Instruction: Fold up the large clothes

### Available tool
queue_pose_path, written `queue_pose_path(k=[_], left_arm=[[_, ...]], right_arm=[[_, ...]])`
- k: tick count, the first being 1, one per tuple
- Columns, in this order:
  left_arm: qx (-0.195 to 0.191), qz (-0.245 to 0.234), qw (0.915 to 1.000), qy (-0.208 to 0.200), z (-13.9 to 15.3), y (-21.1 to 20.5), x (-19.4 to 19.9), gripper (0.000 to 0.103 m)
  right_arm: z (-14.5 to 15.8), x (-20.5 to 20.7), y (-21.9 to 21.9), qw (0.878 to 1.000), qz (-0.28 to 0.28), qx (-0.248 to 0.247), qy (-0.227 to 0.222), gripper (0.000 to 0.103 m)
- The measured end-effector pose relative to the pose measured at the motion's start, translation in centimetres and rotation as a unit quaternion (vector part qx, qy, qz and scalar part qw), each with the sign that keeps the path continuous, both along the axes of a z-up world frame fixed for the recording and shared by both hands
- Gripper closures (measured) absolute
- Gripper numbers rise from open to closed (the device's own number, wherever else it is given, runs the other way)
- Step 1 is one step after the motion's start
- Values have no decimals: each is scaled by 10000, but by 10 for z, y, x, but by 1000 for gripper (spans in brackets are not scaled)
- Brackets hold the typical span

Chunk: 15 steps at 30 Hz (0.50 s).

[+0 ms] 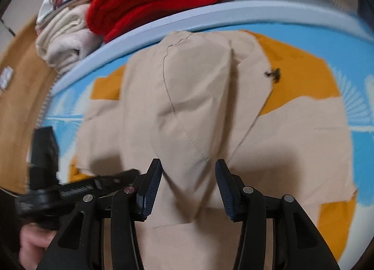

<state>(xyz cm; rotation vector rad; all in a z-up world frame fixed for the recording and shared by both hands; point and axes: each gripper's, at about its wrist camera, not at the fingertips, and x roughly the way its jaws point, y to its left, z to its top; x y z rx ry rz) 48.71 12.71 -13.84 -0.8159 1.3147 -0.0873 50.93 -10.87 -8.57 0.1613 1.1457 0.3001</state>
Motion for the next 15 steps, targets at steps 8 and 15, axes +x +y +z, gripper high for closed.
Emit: queue_pose_path(k=[8,15], left_arm=[[183,-7,9937,-1103,56,4,10,101],[1548,-632,9859,-72,25,-20,8,96]], right_arm=[[29,-2,-68,9725,-1357,1805,-570,101],[-75,2,-87,9433,-2288,1826,1565,101]])
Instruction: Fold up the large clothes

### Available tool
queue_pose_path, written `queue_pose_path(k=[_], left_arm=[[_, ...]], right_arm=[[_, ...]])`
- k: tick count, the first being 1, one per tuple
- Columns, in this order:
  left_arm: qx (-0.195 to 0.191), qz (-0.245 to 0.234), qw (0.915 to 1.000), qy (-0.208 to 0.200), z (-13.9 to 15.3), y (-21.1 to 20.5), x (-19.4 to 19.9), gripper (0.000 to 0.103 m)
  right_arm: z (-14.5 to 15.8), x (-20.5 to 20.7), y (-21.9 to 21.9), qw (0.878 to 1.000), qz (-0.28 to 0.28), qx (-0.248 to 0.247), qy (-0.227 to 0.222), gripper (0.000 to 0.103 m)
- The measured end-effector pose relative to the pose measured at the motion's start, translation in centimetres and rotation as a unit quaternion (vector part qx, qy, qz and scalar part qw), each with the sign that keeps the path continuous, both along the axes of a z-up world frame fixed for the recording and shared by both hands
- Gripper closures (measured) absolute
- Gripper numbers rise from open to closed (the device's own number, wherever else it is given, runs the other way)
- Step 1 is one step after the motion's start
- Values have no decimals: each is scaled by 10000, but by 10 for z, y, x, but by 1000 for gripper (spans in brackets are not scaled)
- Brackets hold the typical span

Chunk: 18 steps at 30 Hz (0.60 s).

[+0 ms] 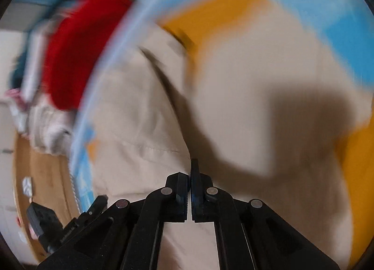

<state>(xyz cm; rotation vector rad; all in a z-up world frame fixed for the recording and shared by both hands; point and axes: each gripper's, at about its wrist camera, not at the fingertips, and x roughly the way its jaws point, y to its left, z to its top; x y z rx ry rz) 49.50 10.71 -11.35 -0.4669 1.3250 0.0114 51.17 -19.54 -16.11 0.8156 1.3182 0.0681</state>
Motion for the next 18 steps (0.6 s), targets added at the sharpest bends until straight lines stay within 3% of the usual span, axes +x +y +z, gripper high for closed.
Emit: queue_pose_path(k=[1,3,5,6,7,9,11,15,18], left_arm=[[-28,142,9994,302,-17,4,-3,92],[-27,320,9991,283,-14,9,-5,90],[328,374,9985,-209,15,9,-5,90],[565,334,9958,-644,36,5,-5,81],[576,245,9937,-932,49,0,-8,76],[275,-65,9929,-1153,54,-10,-10,76],[-165,-555,9939,-936,36,-31,-11,76],[-204,-857,9959,180,-25,-47,-15,77],[-79,-926,9954,227,-31,-53,-11,76]], right_arm=[[-10,-1,2,9998,47,37,165,101],[-14,1,5,9997,70,25,221,100],[-4,6,9,9997,175,-134,113,96],[3,8,11,9994,223,-261,27,93],[8,7,12,9989,254,-383,-44,92],[21,8,12,9979,278,-551,-208,84],[33,9,15,9965,333,-658,-405,81],[49,11,20,9924,498,-842,-752,80],[58,9,22,9911,429,-860,-922,80]])
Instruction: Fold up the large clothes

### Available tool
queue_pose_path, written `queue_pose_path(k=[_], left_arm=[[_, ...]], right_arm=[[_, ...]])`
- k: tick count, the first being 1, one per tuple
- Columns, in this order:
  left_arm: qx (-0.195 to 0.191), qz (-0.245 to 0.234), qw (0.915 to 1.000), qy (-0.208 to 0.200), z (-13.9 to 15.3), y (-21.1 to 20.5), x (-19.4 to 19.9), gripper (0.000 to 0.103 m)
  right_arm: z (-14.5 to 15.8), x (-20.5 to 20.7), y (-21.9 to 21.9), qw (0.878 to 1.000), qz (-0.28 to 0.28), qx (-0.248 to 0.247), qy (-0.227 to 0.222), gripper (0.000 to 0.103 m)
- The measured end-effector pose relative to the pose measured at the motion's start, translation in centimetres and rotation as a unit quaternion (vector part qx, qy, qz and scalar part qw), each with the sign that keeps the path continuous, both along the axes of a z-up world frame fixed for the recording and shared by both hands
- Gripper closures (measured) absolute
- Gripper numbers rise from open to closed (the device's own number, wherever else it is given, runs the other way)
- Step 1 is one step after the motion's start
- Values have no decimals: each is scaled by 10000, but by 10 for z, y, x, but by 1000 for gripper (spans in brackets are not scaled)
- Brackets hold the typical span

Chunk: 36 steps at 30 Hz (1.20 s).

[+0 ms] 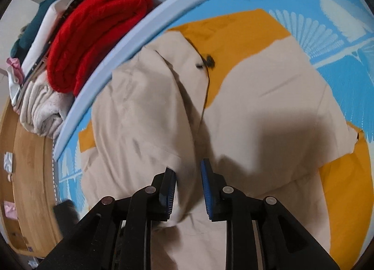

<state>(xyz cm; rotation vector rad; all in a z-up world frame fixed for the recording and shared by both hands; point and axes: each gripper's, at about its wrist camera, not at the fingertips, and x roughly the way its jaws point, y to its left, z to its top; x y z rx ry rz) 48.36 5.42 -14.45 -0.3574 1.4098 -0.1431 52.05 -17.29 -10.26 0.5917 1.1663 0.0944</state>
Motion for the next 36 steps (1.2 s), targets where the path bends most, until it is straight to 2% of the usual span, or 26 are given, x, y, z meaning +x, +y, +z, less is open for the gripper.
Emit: queue_pose_path(k=[2,5,7,8,11,13,14,17,21,24,26,28,30,32,34,36], left_arm=[[19,-31,10000,25,2,-2,2,76],[78,-62,9999,33,1,-16,25,76],[149,-164,9997,41,3,-18,18,76],[165,-202,9996,54,5,-20,13,76],[238,-360,9990,131,8,-31,-2,76],[322,-449,9983,193,10,-36,2,76],[323,-457,9982,210,11,-36,3,76],[157,-339,9992,171,20,-32,9,76],[-173,115,9992,-335,47,-15,16,77],[83,278,9991,-323,38,-10,21,77],[451,265,9985,139,13,-9,22,79],[493,352,9979,248,6,-9,21,78],[454,381,9981,137,15,-12,21,78],[692,278,9971,-176,32,-20,22,78],[932,246,9947,-361,44,-25,22,78],[980,276,9937,-467,54,-30,20,78]], right_arm=[[11,-2,-2,9998,-41,20,-218,80],[32,-6,-7,9965,-60,26,-837,80],[33,-5,-6,9955,14,100,-945,80],[25,-2,-6,9966,31,155,-812,80],[-11,1,-14,9990,-157,-424,61,80],[-34,1,-21,9965,-174,-495,658,80],[-37,0,-23,9962,-250,-403,733,80],[-27,2,-18,9961,-176,-602,619,80],[-3,-2,-12,9969,-182,-707,291,80],[13,-7,-6,9975,-131,-689,65,77],[11,-9,-1,9981,36,-620,31,76],[-1,-8,3,9972,233,-672,244,76],[-16,-10,1,9939,220,-911,589,76],[-22,-14,-8,9935,51,-833,770,76],[-8,-17,-11,9946,52,-880,543,76],[17,-23,-11,9945,84,-1036,95,76]])
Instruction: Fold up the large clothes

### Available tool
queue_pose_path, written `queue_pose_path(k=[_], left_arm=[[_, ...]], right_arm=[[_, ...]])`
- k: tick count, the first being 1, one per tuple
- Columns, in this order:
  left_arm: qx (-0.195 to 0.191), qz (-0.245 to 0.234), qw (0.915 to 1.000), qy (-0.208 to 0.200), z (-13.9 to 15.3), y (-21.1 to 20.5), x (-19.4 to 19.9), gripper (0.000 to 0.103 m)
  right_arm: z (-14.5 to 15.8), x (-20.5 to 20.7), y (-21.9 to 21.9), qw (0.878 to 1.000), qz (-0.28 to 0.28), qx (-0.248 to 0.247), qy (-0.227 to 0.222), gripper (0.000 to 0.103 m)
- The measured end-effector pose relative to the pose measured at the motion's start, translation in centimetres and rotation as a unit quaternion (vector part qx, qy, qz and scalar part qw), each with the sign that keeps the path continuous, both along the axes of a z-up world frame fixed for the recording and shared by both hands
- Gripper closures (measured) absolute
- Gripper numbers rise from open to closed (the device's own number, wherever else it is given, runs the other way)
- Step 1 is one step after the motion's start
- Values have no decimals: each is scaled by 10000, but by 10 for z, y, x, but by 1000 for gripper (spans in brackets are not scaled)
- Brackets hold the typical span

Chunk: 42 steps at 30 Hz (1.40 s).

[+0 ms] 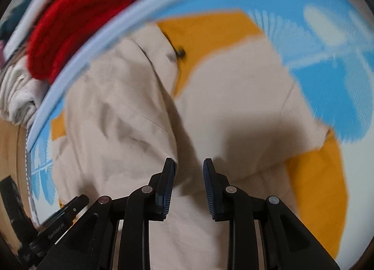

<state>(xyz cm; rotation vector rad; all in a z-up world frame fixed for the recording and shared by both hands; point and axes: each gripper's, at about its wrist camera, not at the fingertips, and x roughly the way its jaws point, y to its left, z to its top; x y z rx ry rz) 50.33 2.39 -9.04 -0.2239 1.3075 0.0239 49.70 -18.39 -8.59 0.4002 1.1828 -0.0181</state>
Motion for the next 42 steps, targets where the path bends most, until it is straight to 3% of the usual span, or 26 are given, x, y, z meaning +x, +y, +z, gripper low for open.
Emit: queue_pose_path(k=[4,7,12,16,18,21,24,27,30,34,38,40,42], left_arm=[[30,-55,9998,-186,20,-12,-11,78],[90,-185,9988,-454,47,3,-24,78],[202,-372,9923,-1166,98,21,-66,79],[130,-343,9823,-1835,141,43,-121,81],[16,-289,9800,-1969,154,54,-148,81],[-154,-244,9766,-2129,167,71,-198,82],[-109,-381,9719,-2319,169,84,-250,88],[-30,-492,9662,-2529,169,98,-294,91],[-56,-410,9635,-2643,160,122,-333,91],[-282,115,9618,-2719,135,165,-373,92],[-736,760,9574,-2688,126,200,-389,94],[-690,999,9643,-2355,113,210,-386,94],[-779,1121,9703,-1996,98,215,-381,94]], right_arm=[[48,-20,-1,9960,95,-185,-870,76],[84,-42,-2,9883,189,-424,-1455,76],[143,-79,-3,9698,369,-675,-2313,76],[188,-125,-10,9519,584,-928,-2862,76],[213,-153,-19,9440,630,-879,-3117,78],[253,-206,-42,9295,502,-776,-3569,89],[279,-263,-73,9214,321,-529,-3837,89],[289,-318,-101,9170,187,-500,-3954,89],[280,-358,-127,9181,101,-480,-3932,88],[253,-408,-163,9229,-115,-111,-3846,87],[256,-458,-182,9057,-290,394,-4211,87],[264,-475,-178,9018,-261,241,-4308,85],[258,-474,-171,9137,-132,147,-4060,74]])
